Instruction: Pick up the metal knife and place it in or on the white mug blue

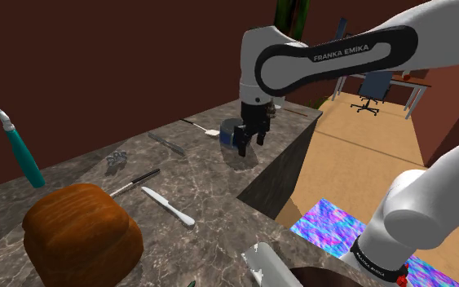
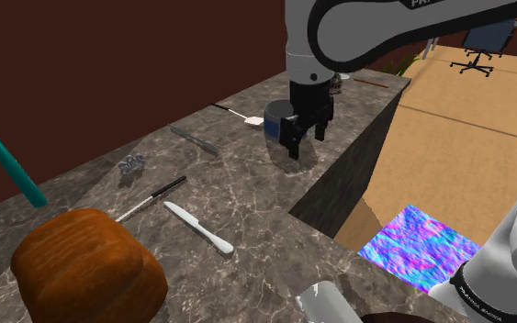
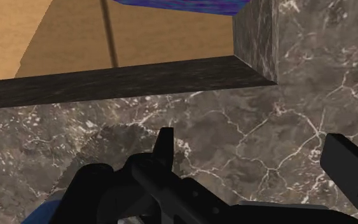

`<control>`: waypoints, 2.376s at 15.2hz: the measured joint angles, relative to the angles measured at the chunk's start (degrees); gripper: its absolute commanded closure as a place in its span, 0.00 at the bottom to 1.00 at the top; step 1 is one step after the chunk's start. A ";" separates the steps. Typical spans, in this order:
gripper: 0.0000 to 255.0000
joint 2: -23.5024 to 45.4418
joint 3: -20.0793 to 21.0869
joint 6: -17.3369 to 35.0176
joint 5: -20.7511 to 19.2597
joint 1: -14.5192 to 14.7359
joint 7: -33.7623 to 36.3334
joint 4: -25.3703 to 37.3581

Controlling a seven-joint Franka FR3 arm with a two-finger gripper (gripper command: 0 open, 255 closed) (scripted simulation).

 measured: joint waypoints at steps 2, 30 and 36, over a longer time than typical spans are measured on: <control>0.00 3.78 1.66 1.39 0.18 0.62 2.19 1.70; 0.00 50.32 8.45 3.48 -8.85 13.21 21.88 38.72; 0.00 50.34 8.44 3.97 -8.87 13.18 21.89 38.28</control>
